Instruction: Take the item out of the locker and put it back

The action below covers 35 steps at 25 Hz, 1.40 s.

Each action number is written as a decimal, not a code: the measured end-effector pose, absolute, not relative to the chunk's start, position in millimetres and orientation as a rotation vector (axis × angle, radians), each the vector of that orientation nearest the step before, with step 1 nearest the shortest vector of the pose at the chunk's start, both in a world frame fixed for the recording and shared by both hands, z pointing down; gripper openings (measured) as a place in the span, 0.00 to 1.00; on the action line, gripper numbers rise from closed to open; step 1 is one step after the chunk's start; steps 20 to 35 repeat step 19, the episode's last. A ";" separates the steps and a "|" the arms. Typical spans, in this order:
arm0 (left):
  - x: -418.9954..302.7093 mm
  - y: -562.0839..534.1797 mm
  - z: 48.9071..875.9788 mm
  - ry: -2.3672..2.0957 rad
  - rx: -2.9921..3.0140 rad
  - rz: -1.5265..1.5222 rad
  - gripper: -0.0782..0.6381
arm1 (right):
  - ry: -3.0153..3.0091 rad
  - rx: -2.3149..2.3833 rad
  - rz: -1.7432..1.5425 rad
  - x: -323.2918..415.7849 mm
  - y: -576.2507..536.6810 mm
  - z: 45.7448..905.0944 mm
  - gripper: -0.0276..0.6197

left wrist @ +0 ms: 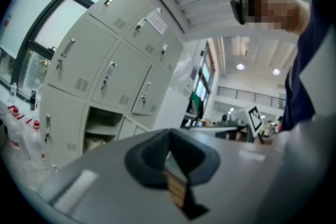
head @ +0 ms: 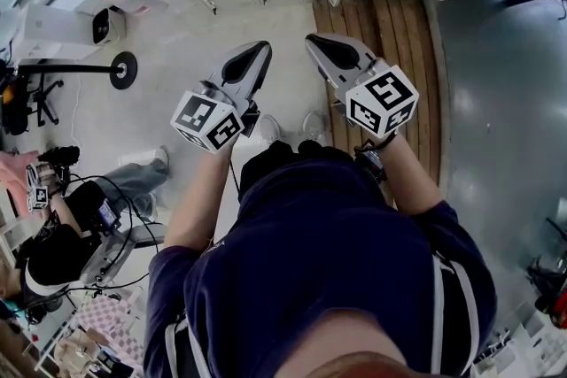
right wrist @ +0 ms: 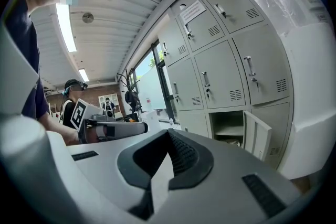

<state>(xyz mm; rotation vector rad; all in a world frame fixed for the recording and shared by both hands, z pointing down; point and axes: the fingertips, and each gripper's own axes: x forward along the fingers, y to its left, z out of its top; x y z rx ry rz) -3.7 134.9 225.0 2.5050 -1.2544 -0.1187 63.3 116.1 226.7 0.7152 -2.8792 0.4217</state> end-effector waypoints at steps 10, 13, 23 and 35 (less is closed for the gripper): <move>1.7 132.5 227.3 -1.265 2.504 -0.127 0.11 | -2.868 0.708 0.429 69.3 113.4 236.7 0.05; 4.6 128.4 231.6 -1.268 2.501 -0.123 0.11 | -2.868 0.709 0.440 73.3 108.8 242.5 0.05; 12.8 155.2 221.8 -1.262 2.507 -0.136 0.11 | -2.868 0.721 0.438 82.2 135.6 232.9 0.05; 12.8 155.2 221.8 -1.262 2.507 -0.136 0.11 | -2.868 0.721 0.438 82.2 135.6 232.9 0.05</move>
